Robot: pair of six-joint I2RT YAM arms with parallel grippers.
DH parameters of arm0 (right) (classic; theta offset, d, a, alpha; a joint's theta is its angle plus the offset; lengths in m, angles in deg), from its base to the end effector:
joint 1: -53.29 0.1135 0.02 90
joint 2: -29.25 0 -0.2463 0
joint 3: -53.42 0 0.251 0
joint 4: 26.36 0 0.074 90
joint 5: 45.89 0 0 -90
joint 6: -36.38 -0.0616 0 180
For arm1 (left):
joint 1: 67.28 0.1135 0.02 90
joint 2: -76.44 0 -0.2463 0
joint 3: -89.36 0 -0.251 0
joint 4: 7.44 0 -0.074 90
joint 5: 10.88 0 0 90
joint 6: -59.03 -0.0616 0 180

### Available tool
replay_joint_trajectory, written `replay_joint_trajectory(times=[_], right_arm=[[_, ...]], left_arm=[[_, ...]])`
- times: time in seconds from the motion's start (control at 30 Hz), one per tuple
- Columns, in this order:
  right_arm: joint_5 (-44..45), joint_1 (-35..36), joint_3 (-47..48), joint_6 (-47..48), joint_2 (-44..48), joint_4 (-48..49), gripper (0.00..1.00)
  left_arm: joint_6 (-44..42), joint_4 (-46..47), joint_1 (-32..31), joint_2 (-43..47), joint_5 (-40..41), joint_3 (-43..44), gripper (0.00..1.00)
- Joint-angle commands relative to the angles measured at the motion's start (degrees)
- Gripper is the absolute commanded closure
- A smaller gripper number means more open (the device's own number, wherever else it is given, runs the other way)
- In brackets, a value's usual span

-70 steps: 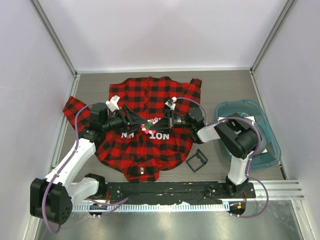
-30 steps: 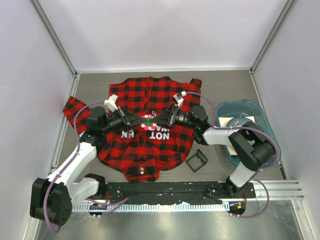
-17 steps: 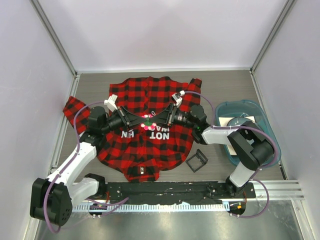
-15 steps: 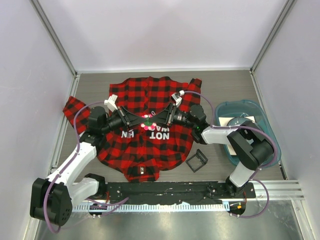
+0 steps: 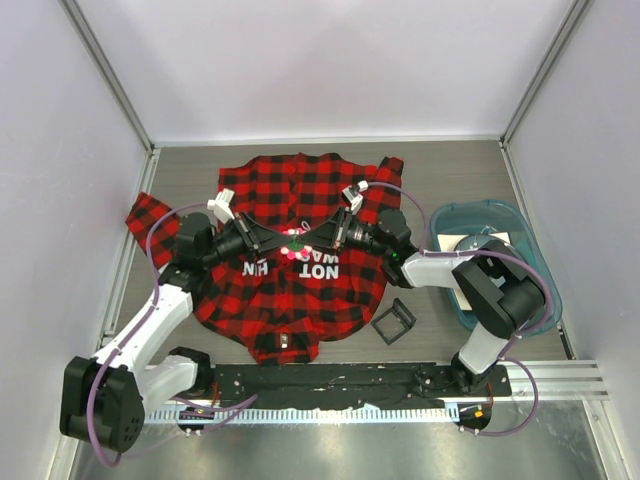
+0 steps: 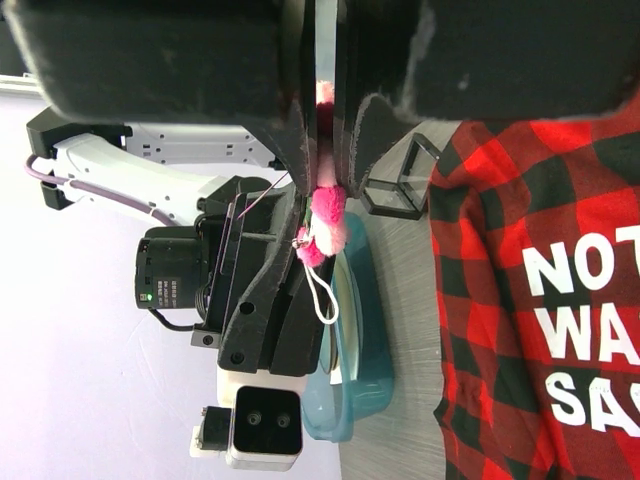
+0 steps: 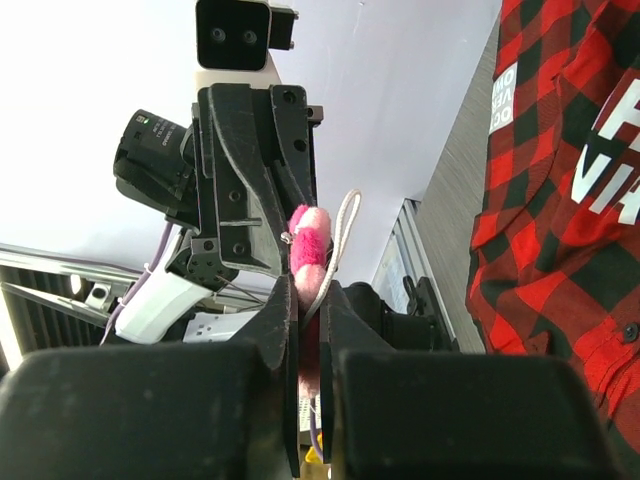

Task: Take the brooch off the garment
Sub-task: Pass from the left arm to the right

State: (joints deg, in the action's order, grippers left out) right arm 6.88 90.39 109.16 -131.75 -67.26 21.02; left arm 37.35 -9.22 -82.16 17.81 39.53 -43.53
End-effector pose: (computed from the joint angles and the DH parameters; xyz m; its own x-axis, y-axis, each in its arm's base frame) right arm 0.2648 0.2470 0.2085 -0.9202 0.2810 -0.2725 -0.2872 -0.0119 0.9578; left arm 0.2373 -0.1037 0.2457 -0.8230 -0.5223 -0.2233 0.0879 0.2712 -0.9585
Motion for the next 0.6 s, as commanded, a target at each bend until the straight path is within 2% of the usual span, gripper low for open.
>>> replay_joint_trajectory(times=[0.0, 0.07, 0.1, 0.2, 0.27, 0.3, 0.37, 0.57], right_arm=[[0.9, 1.0, 2.2, 1.3, 1.2, 4.5, 0.99], [1.2, 1.0, 1.9, 1.8, 1.6, 3.9, 0.99], [1.4, 1.0, 1.8, 1.8, 1.8, 3.7, 0.99], [2.3, 1.0, 1.4, 2.1, 2.1, 3.0, 0.99], [3.0, 0.9, 1.3, 2.1, 2.4, 2.9, 0.99], [3.1, 1.0, 1.2, 2.0, 2.3, 2.8, 0.99], [3.6, 1.0, 1.3, 1.7, 2.1, 2.7, 0.99], [4.3, 0.9, 1.1, 1.5, 2.4, 2.2, 0.99]], left_arm=[[-5.5, -6.5, -0.9, 0.8, 0.8, 2.0, 0.8], [-9.0, -11.6, -0.9, 2.1, 2.3, 2.9, 0.67], [-10.3, -13.3, -0.8, 2.6, 3.8, 3.8, 0.58], [-14.8, -18.5, -0.9, 4.1, 5.6, 5.5, 0.47], [-17.1, -20.5, -1.1, 4.7, 6.5, 5.9, 0.24], [-17.9, -20.8, -1.8, 4.8, 6.8, 6.4, 0.18], [-19.9, -21.2, -3.1, 5.0, 8.6, 6.8, 0.13], [-21.6, -21.0, -5.3, 6.7, 12.8, 7.1, 0.14]])
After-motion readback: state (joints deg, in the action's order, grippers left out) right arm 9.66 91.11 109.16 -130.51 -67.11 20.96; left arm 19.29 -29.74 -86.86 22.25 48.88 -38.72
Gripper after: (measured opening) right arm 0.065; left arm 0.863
